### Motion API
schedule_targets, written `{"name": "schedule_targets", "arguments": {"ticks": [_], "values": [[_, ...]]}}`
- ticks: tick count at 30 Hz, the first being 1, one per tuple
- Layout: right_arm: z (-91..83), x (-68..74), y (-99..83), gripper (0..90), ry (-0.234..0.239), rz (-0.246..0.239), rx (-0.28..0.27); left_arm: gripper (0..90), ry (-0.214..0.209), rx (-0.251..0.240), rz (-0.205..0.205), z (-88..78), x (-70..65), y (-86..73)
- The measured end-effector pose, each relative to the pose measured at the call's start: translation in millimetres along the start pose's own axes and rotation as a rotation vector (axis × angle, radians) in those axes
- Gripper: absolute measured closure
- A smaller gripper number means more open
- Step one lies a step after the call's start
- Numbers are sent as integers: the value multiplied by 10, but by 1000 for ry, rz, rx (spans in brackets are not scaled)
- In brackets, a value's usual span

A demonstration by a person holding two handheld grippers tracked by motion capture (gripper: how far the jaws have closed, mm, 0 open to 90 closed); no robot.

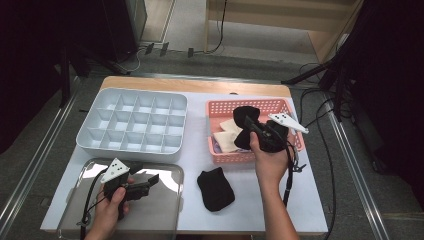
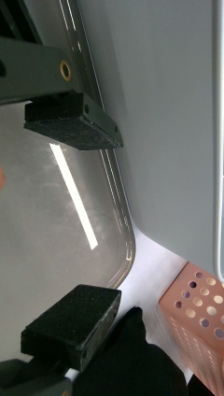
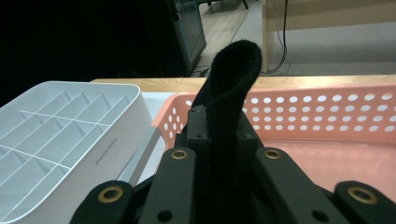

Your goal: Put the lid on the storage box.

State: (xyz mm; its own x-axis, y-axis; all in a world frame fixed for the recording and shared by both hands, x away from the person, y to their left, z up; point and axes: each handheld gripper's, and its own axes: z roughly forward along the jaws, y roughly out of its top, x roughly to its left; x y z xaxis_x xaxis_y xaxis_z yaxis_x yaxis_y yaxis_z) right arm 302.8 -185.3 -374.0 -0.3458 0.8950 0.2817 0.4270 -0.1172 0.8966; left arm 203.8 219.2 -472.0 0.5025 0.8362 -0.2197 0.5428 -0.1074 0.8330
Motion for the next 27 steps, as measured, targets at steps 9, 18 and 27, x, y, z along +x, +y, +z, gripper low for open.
{"name": "schedule_targets", "arguments": {"ticks": [9,18,27], "values": [[-313,-39,-66,833,3,27,-8,237,1,0,1,1,0,1],[-623,35,-309,833,8,19,-23,237,7,1,0,2,-7,1],[-910,42,-757,833,33,40,-18,237,9,5,7,2,-9,2]]}}
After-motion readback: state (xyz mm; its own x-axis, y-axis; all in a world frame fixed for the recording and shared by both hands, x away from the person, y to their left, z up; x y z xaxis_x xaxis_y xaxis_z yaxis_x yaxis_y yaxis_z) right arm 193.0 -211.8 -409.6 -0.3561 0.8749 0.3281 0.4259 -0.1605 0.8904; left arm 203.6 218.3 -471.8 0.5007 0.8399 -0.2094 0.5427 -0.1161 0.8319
